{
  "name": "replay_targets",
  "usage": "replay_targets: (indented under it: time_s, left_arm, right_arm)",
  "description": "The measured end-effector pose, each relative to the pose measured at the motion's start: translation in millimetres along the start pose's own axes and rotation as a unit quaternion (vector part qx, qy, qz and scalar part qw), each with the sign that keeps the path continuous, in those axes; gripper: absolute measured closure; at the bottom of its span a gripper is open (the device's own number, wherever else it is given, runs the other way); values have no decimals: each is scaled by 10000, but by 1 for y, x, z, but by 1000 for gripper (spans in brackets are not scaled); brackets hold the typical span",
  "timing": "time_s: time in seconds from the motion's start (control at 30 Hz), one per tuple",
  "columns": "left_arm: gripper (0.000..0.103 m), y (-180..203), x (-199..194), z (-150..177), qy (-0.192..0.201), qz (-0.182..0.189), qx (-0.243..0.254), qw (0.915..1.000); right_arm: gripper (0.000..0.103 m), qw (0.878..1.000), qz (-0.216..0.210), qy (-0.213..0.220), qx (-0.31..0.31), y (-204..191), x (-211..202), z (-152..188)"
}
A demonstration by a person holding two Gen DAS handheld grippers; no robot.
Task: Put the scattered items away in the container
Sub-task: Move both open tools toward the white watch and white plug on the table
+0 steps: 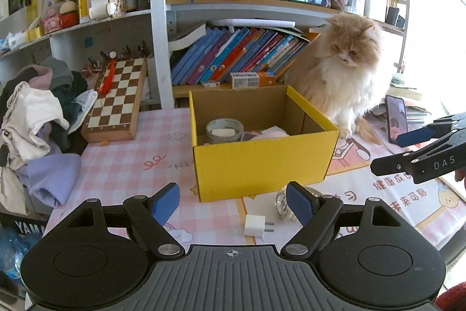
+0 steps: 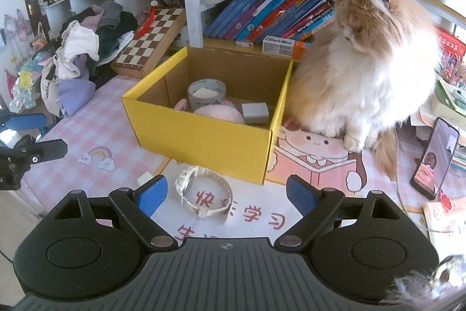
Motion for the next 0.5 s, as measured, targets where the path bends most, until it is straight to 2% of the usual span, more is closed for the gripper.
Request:
replay_targets:
  time_s: [0.5]
  left_arm:
    - [21, 6, -4, 23, -214, 67, -26, 9997]
  right_arm:
    - [14, 9995, 225, -176, -100, -7, -3, 35]
Point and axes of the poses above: each gripper's, at about its wrist camera, not at the fingertips, and x roughly the way its jaws point, y to its right, z to its underside, the point moved 6 cm from there along x, roughly the way its jaws point, and after that the axes turned 7 degrees about y, right-handed, at the moved point
